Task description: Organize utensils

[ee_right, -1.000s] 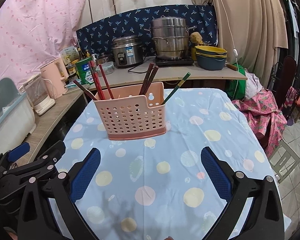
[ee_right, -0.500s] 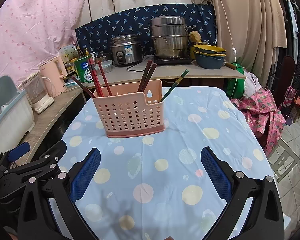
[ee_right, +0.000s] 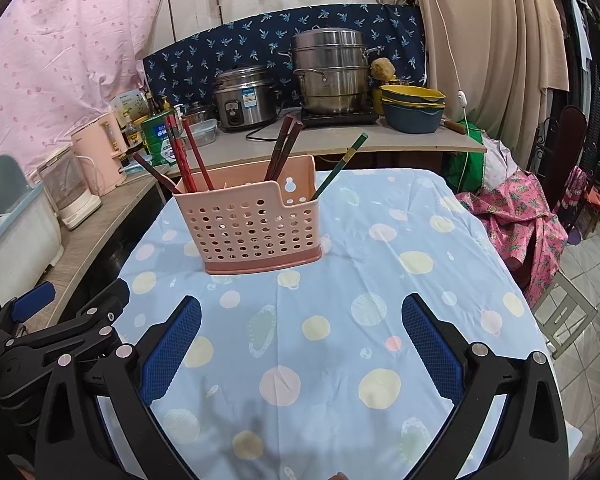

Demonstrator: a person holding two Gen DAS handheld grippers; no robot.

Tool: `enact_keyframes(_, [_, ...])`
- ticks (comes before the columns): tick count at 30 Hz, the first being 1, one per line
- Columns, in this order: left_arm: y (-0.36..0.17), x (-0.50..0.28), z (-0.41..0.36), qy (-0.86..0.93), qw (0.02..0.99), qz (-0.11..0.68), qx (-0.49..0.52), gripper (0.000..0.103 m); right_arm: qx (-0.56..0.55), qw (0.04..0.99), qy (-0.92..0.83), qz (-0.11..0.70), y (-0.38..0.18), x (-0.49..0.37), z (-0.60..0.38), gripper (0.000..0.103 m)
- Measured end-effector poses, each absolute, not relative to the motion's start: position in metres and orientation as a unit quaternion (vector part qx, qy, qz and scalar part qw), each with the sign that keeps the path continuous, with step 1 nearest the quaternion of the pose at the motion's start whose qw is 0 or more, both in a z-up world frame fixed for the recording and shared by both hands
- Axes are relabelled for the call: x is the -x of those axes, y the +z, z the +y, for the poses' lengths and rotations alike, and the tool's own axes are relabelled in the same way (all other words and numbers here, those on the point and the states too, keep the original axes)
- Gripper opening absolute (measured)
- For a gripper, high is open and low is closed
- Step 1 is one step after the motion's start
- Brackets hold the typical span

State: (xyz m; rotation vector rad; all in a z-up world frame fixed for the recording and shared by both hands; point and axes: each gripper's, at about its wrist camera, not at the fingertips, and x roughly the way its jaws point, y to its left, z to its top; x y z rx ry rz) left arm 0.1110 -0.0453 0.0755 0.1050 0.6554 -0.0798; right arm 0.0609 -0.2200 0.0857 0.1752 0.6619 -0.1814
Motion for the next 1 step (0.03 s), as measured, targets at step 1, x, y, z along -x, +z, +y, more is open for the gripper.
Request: enact_keyframes(1, [0.0754,-0.1112,-0.0459,-0.04,0.945,0.321,-0.054,0.096,-0.085,0.938,-0.09,0.324,0.0853,-0.0613,-0.2202,0.097])
